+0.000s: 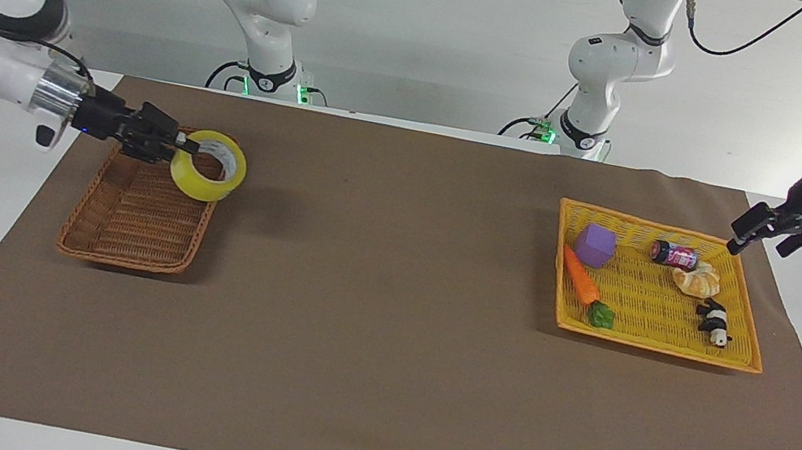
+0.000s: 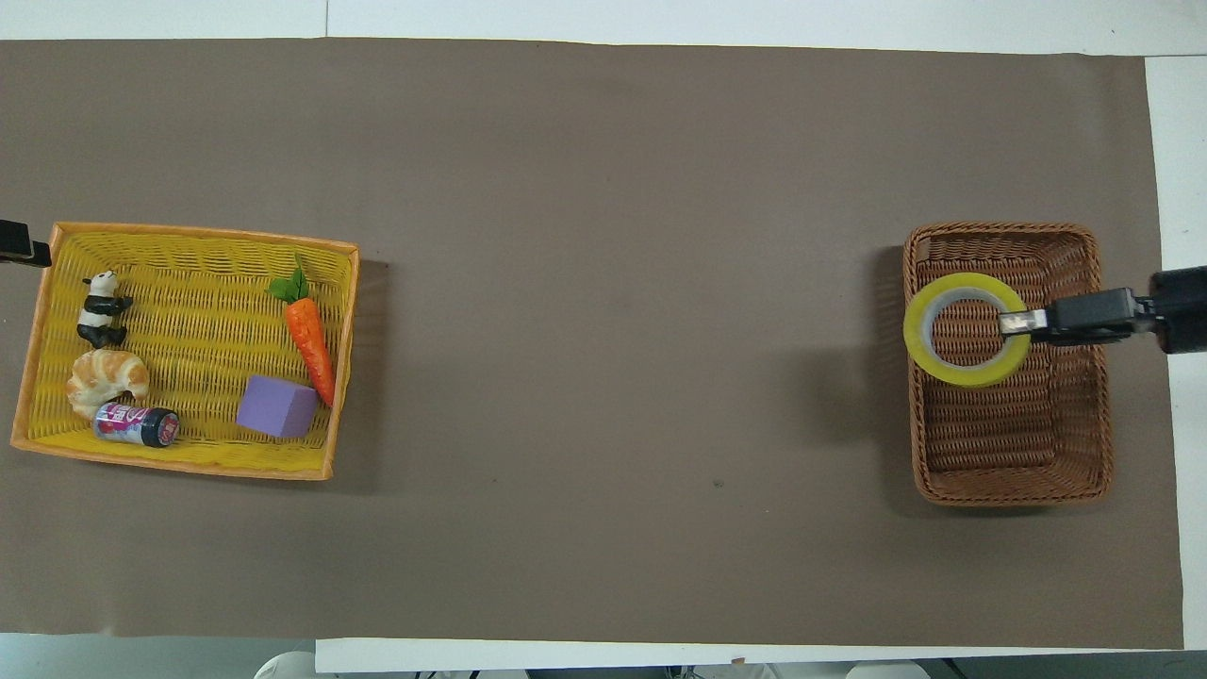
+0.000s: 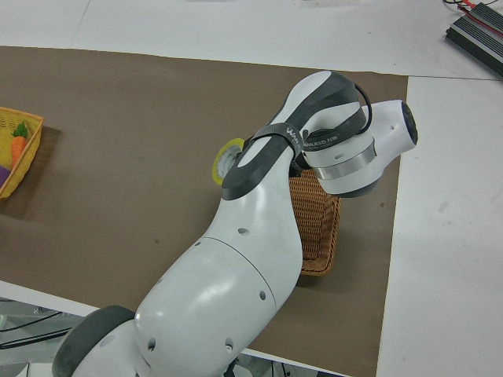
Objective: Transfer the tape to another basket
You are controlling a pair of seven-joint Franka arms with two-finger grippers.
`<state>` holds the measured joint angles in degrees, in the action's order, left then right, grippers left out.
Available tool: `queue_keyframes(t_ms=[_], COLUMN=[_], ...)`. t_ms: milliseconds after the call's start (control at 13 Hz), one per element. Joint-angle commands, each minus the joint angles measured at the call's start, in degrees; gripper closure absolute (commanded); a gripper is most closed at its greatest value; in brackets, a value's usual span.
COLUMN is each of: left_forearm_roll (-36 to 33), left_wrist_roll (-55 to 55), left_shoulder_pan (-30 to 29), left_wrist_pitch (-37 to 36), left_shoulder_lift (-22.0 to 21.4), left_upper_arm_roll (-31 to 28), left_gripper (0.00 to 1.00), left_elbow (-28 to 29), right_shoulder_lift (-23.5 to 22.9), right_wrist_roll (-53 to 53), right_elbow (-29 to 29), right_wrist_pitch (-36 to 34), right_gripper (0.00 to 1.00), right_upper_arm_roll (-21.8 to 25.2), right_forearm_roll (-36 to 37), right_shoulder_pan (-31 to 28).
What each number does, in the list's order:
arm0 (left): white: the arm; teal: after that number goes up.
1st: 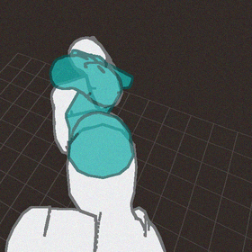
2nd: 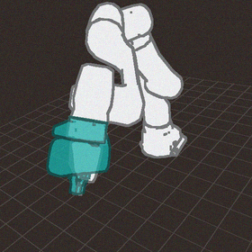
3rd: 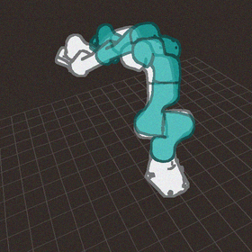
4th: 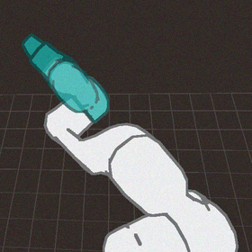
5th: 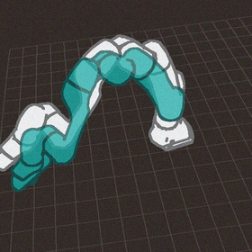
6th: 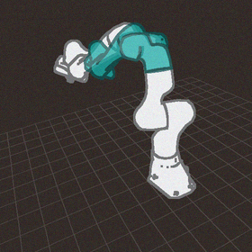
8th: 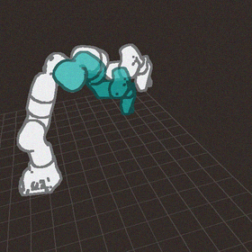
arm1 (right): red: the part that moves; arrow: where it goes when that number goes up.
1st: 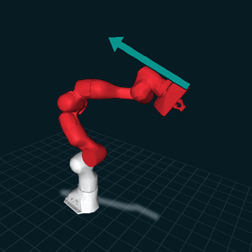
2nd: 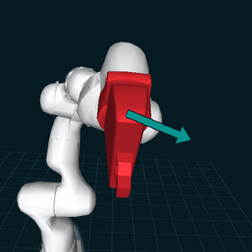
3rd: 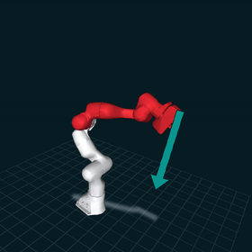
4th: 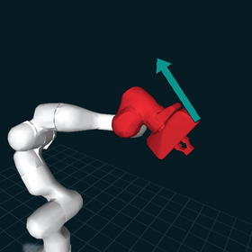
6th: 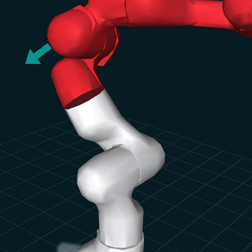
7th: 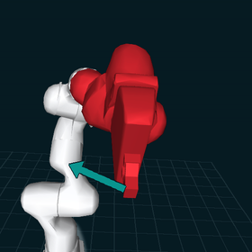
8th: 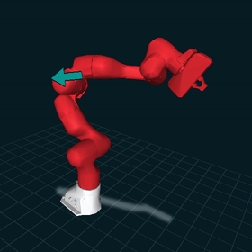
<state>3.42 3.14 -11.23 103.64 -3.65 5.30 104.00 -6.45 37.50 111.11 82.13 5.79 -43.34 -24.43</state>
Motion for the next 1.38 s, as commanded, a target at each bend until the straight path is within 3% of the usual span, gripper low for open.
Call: queue_keyframes(t_ms=[0,231,538,1000,1077,1154,1231,1308], left_forearm_roll=[-1.57,-1.66,-4.91,-7.9,-7.99,-7.9,-7.99,-7.99], left_wrist_roll=[-0.15,-0.32,-0.32,-0.41,-0.41,-0.41,-0.41,-0.41], left_shoulder_pan=[1.3,3.22,4.81,6.13,6.22,6.92,7.19,7.62], left_wrist_pitch=[-0.89,-4.2,-21.61,-20.58,-20.49,-20.49,-20.32,-20.32], left_shoulder_lift=[-0.39,-0.39,4.87,5.41,5.41,5.5,5.85,6.2], left_upper_arm_roll=[-0.2,-0.2,-0.46,0.06,0.06,-0.03,-0.03,-0.03], left_gripper=[0.0,0.0,0.0,0.0,0.0,0.0,0.0,0.0], left_elbow=[0.24,-1.16,-16.08,-16.2,-15.94,-15.85,-15.76,-15.76], right_shoulder_lift=[-9.16,-10.51,-9.9,-11.47,-11.47,-11.56,-11.56,-11.56], right_wrist_roll=[9.23,11.28,17.51,21.83,21.74,21.74,21.74,21.83], right_elbow=[-7.12,-6.6,-0.9,1.92,1.83,1.57,1.48,1.31], right_wrist_pitch=[-3.64,-0.49,2.15,6.73,6.73,6.82,7.08,7.25], right_gripper=[1.0,1.0,1.0,0.98,0.91,0.33,0.01,0.0], right_upper_arm_roll=[-1.13,-1.22,-1.22,-1.22,-1.22,-1.22,-1.13,-1.13], right_forearm_roll=[3.61,3.87,3.96,5.19,5.19,5.37,5.37,5.72], right_shoulder_pan=[-6.13,-4.84,-3.87,-3.16,-3.16,-2.99,-2.64,-2.64])
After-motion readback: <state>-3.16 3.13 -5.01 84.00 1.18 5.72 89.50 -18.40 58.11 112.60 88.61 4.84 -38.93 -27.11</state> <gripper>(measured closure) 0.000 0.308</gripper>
